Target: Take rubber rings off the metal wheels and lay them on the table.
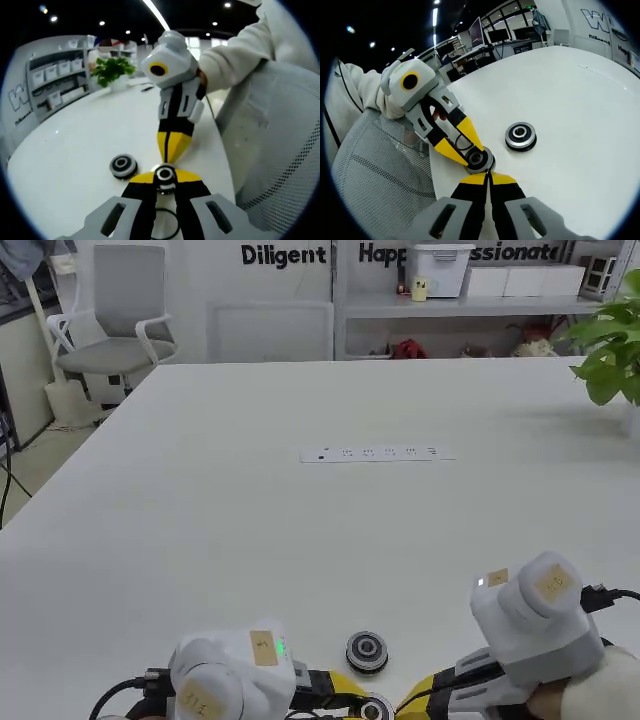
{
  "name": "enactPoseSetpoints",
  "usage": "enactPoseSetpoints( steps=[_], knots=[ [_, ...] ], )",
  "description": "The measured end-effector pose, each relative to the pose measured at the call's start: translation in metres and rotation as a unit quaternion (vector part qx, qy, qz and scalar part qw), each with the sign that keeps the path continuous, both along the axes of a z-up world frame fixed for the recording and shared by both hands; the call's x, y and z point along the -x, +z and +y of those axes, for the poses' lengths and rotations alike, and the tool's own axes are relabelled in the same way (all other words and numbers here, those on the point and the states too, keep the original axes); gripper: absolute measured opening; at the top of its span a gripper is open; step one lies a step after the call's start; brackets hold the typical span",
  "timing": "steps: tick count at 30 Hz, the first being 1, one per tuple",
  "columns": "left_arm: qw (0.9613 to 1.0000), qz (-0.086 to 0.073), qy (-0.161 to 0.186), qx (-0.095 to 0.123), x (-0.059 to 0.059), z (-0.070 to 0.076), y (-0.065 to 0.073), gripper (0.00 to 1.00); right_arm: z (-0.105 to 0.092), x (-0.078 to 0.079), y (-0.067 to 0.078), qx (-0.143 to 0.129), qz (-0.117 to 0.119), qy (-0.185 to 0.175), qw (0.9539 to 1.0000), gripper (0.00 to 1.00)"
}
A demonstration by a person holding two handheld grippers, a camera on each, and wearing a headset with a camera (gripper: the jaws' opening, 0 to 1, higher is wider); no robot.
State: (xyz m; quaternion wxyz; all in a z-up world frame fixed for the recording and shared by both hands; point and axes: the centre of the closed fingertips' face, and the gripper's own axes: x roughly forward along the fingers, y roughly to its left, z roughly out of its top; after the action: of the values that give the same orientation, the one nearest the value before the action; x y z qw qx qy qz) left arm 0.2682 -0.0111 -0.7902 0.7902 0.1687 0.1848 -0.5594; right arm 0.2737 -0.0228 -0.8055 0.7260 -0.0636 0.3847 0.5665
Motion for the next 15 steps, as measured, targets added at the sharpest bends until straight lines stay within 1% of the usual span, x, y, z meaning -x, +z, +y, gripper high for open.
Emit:
enactPoseSetpoints(
  steps=[6, 11, 15],
  knots=[
    [1.0, 0.0, 0.0, 0.0, -0.0001, 0.0001, 0.0, 0.14, 0.0, -0.001, 0.002, -0.013, 0.03, -0.022, 0.9992, 0.0],
    [1.0, -0.001, -0.001, -0.001, 0.0, 0.0002, -0.0001, 0.14, -0.0008, -0.002, 0.0034, -0.029, 0.059, -0.042, 0.9969, 0.0],
    [1.0, -0.001, -0.001, -0.001, 0.0, 0.0002, -0.0002, 0.14, -0.0003, -0.0028, 0.006, -0.041, 0.071, -0.051, 0.9954, 0.0]
  ],
)
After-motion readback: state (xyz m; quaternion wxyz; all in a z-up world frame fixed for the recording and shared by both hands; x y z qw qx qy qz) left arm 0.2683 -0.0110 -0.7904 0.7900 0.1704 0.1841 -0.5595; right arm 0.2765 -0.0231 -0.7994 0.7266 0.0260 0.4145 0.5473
